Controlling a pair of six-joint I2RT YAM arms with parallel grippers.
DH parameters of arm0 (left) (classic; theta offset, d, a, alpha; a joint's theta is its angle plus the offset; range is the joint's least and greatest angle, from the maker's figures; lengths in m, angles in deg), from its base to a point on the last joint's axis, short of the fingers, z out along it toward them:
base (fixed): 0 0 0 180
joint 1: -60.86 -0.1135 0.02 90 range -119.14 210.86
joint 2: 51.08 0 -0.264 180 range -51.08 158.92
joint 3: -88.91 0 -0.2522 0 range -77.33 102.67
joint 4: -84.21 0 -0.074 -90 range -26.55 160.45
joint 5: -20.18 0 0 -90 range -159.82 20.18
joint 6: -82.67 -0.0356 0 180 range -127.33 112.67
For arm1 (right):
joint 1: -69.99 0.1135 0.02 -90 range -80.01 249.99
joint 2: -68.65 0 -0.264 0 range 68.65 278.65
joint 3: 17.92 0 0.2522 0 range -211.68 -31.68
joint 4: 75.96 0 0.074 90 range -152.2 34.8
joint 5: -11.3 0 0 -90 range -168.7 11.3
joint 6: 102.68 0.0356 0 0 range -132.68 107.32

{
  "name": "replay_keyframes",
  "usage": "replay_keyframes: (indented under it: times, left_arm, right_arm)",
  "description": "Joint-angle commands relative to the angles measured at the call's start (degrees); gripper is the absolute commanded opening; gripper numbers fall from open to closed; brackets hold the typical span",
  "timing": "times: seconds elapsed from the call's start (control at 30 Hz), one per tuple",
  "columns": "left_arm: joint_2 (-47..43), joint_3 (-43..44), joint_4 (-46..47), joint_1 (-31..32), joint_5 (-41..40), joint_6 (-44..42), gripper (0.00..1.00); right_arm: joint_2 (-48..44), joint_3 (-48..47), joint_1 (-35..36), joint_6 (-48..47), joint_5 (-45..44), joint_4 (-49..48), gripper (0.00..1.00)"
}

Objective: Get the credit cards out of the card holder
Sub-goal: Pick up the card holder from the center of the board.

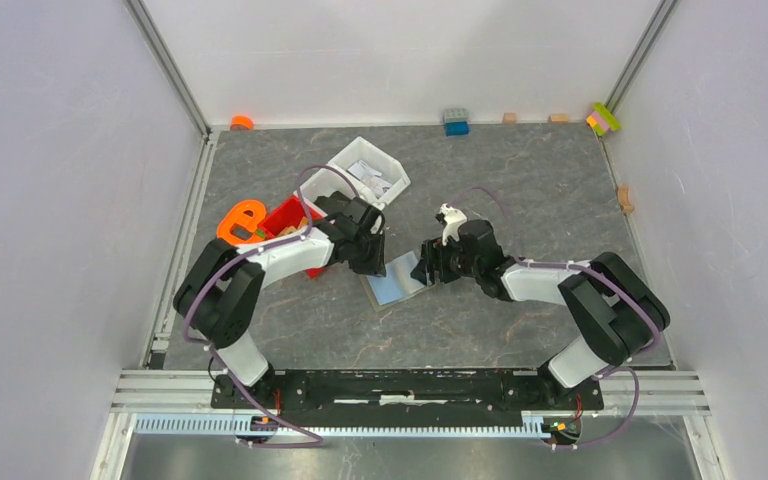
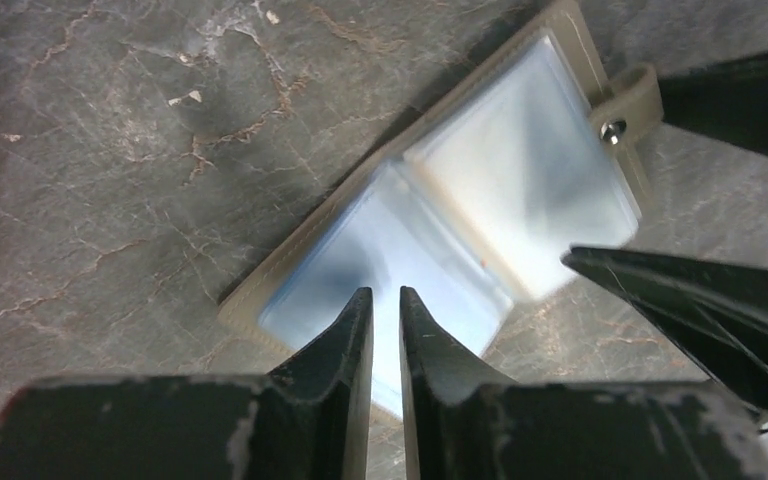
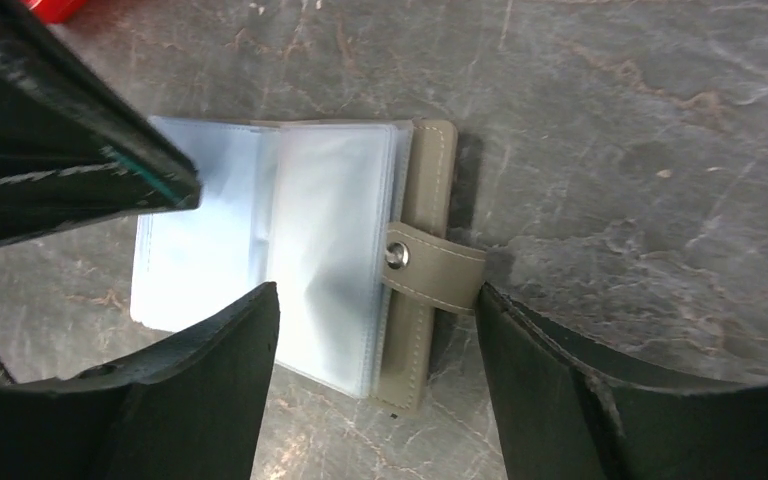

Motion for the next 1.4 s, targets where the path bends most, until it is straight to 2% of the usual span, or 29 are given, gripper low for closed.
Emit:
replay_keyframes:
  times: [0.0, 0.27, 0.4, 0.6, 0.73, 0.8, 1.03, 1.2, 1.37]
  left_arm:
    - [4.0, 3.8, -1.6, 0.1, -1.6, -2.4, 0.2]
    - [9.1, 6.1, -2.0, 0.1, -1.3, -2.7, 0.17]
    - [10.4, 6.7, -2.0, 0.1, -0.8, -2.7, 0.16]
    - [9.3, 6.4, -1.3, 0.1, -0.2, -2.8, 0.15]
    - [2.0, 2.2, 3.4, 0.0, -0.9, -1.9, 0.15]
    - [-3.2, -0.9, 6.3, -0.2, -1.9, -1.3, 0.23]
    - [-18.0, -9.5, 15.0, -0.9, -3.2, 0.6, 0.52]
    - [-23.4, -13.9, 20.5, -1.0, -1.3, 1.7, 0.81]
    - [-23.4, -14.9, 24.6, -1.2, 3.7, 2.6, 0.86]
  right_arm:
    - [0.8, 2.3, 0.2, 5.0, 7.3, -7.7, 0.73]
    - [0.7, 4.7, 0.2, 8.8, 10.8, -14.0, 0.62]
    - [1.1, 5.3, 0.2, 10.3, 12.6, -16.8, 0.53]
    - [2.1, 5.3, 0.2, 10.8, 14.5, -18.4, 0.34]
    - [-0.3, 6.9, -0.2, 10.7, 13.2, -19.6, 0.16]
    - [-2.2, 8.2, -0.8, 11.1, 12.7, -20.8, 0.09]
    - [-9.4, 16.3, -4.1, 18.4, 14.3, -34.4, 0.02]
    - [-15.4, 22.2, -6.9, 23.3, 14.7, -44.7, 0.0]
    - [-21.7, 26.6, -9.1, 25.9, 14.0, -50.5, 0.0]
